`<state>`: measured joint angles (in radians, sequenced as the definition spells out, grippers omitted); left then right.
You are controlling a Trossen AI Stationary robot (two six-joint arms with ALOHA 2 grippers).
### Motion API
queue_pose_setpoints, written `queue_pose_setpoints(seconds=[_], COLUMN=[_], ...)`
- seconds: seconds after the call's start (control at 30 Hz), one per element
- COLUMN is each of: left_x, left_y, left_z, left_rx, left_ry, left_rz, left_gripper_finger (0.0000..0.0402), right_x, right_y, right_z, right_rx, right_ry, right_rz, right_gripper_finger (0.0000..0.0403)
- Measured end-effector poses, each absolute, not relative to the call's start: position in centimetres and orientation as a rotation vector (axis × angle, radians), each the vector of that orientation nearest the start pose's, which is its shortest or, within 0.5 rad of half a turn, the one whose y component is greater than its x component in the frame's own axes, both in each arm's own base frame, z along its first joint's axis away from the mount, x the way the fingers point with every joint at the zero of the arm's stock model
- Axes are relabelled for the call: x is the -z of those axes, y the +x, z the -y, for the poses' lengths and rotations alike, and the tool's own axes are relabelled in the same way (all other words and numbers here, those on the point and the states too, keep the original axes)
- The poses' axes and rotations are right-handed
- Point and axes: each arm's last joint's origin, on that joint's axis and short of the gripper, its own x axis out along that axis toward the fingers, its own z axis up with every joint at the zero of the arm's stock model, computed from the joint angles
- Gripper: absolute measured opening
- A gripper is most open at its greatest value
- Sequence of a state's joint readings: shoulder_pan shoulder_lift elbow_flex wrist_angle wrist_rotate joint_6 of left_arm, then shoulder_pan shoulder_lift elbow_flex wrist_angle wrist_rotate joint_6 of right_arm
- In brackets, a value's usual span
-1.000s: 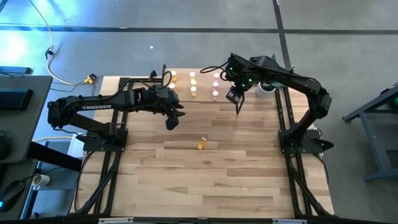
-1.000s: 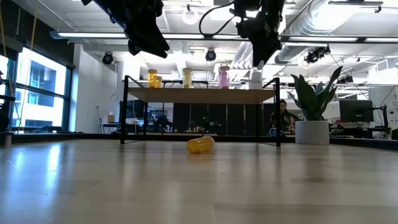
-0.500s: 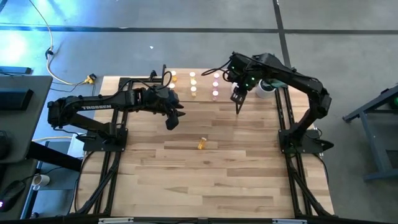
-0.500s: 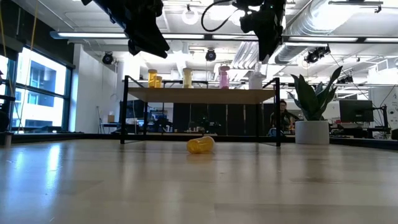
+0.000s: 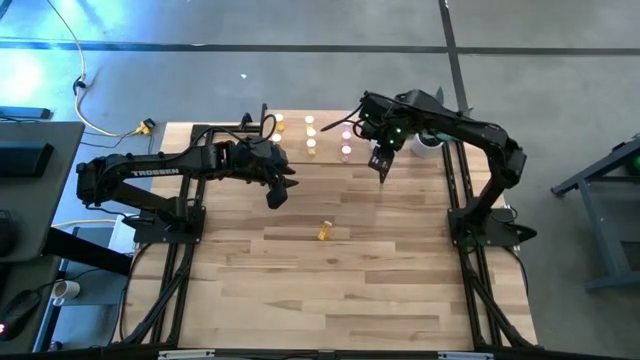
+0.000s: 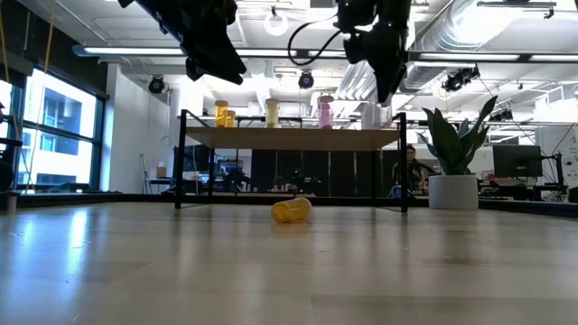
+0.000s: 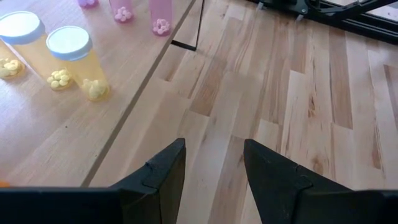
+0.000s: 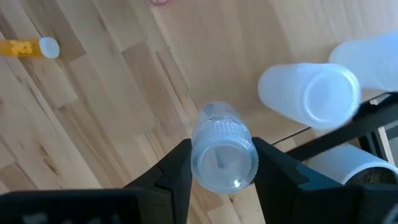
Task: Pick and place medicine bottles onto shelf by color
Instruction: Put the transparent pill bottle on the shelf aligned with other white pill bottles
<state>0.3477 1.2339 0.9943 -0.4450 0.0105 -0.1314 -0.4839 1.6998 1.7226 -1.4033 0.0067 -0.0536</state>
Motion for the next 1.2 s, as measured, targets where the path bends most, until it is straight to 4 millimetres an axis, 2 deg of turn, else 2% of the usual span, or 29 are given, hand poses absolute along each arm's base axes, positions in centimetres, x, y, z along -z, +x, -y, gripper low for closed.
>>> queue_pose_setpoints(seconds=[0.53,0.9,1.2], left_x=[-29.17,-29.17,-29.17], left_y=[24.44,24.45,24.45], left_z=[-8.83,-8.83,-8.83], left_rx=[-0.373,-0.373,-0.373], left_ry=[-0.263,-0.262,-0.262], left_rz=[-0.653,-0.652,-0.652], left_gripper_finger=[0.0152,0.0152,0.0152], right_x=[-33.15,-33.16,-33.19], right_y=[28.44,28.38,28.43], right_z=[15.05,15.20,15.31], right_rx=[0.367,0.409,0.430], right_ry=[0.249,0.208,0.187], right_rz=[-1.363,-1.376,-1.372], right_gripper_finger=[0.0125,0.0182,0.0188])
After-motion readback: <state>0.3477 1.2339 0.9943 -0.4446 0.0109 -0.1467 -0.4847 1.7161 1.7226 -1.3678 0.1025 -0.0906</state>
